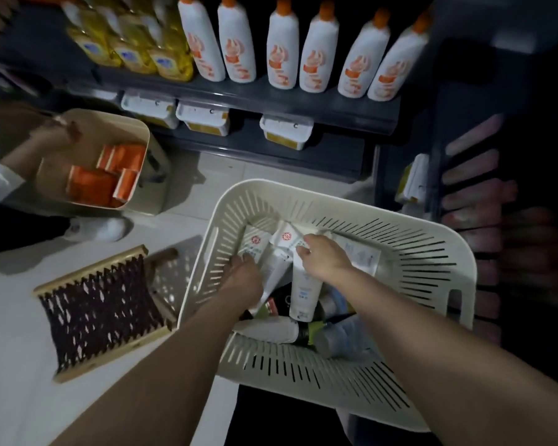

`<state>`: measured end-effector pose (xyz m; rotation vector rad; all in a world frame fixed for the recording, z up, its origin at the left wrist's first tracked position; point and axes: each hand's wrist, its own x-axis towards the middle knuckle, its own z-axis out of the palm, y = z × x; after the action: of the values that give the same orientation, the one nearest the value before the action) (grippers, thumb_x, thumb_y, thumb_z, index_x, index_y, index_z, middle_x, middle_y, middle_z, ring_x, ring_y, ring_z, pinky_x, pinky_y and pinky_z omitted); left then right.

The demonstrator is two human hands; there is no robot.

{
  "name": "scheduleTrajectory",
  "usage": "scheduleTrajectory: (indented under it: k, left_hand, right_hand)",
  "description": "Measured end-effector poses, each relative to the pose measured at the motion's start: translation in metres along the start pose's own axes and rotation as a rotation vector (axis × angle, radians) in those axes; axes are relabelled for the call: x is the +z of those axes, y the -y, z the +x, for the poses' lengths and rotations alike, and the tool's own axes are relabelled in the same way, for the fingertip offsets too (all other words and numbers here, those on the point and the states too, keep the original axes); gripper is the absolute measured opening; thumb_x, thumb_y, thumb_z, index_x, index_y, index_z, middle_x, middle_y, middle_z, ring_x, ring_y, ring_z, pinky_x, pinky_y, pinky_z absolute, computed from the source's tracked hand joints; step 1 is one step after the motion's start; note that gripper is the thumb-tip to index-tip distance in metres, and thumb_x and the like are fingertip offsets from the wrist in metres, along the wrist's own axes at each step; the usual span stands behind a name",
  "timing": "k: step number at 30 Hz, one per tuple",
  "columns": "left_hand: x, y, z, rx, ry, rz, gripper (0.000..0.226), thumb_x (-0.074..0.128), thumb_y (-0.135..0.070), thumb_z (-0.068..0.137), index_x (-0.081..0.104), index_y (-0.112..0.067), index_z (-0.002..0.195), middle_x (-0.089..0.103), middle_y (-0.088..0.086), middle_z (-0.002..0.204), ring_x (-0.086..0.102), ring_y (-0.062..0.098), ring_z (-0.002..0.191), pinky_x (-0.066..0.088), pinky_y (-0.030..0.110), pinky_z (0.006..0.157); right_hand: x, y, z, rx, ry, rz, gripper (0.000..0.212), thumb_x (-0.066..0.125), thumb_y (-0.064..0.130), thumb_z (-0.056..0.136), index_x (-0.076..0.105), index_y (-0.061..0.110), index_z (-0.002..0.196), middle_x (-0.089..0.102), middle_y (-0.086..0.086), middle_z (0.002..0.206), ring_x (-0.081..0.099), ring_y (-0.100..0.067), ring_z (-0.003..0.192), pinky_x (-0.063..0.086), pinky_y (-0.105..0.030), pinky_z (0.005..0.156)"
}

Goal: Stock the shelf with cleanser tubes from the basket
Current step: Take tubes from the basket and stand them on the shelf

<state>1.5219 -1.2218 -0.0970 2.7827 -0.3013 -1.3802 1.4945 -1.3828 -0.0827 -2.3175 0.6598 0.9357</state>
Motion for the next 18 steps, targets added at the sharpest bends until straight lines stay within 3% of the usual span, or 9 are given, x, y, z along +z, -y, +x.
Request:
scheduleTrajectory:
  k: [6, 11, 14, 18]
  left_hand:
    - [0.016, -0.002, 0.008, -0.038, -0.117, 0.061, 0.062, 0.052, -0.012, 0.09, 0.025, 0.002, 0.144, 0.036, 0.02, 0.141, 0.035, 0.033, 0.131, 0.03, 0.037, 0.11]
    - [0.018, 0.0, 0.013, -0.052, -0.114, -0.068, 0.05, 0.054, -0.013, 0.091, 0.037, 0.0, 0.137, 0.039, 0.019, 0.135, 0.048, 0.032, 0.122, 0.041, 0.037, 0.101]
    - [0.017, 0.003, 0.019, -0.037, -0.124, -0.1, 0.047, 0.056, -0.015, 0.091, 0.04, -0.004, 0.134, 0.05, 0.019, 0.128, 0.054, 0.034, 0.116, 0.044, 0.039, 0.095]
    - [0.016, 0.002, 0.02, 0.006, -0.143, -0.091, 0.039, 0.061, -0.015, 0.087, 0.051, -0.004, 0.123, 0.058, 0.016, 0.115, 0.057, 0.032, 0.11, 0.047, 0.038, 0.088]
  right_hand:
    - [0.021, 0.003, 0.032, 0.1, -0.033, 0.018, 0.037, 0.037, 0.033, 0.1, 0.055, 0.008, 0.121, 0.054, -0.017, 0.127, 0.055, -0.033, 0.113, 0.04, -0.036, 0.082]
    - [0.029, 0.003, 0.041, 0.142, -0.04, -0.098, 0.054, 0.059, 0.038, 0.089, 0.049, 0.011, 0.134, 0.041, -0.019, 0.136, 0.047, -0.032, 0.123, 0.044, -0.038, 0.097]
    - [0.027, 0.0, 0.044, 0.09, -0.018, -0.024, 0.056, 0.061, 0.03, 0.087, 0.044, 0.023, 0.139, 0.052, -0.014, 0.133, 0.05, -0.031, 0.122, 0.043, -0.033, 0.092]
    - [0.022, -0.008, 0.038, 0.085, 0.006, 0.15, 0.046, 0.063, 0.024, 0.086, 0.051, 0.017, 0.129, 0.06, -0.007, 0.124, 0.058, -0.027, 0.11, 0.044, -0.029, 0.081]
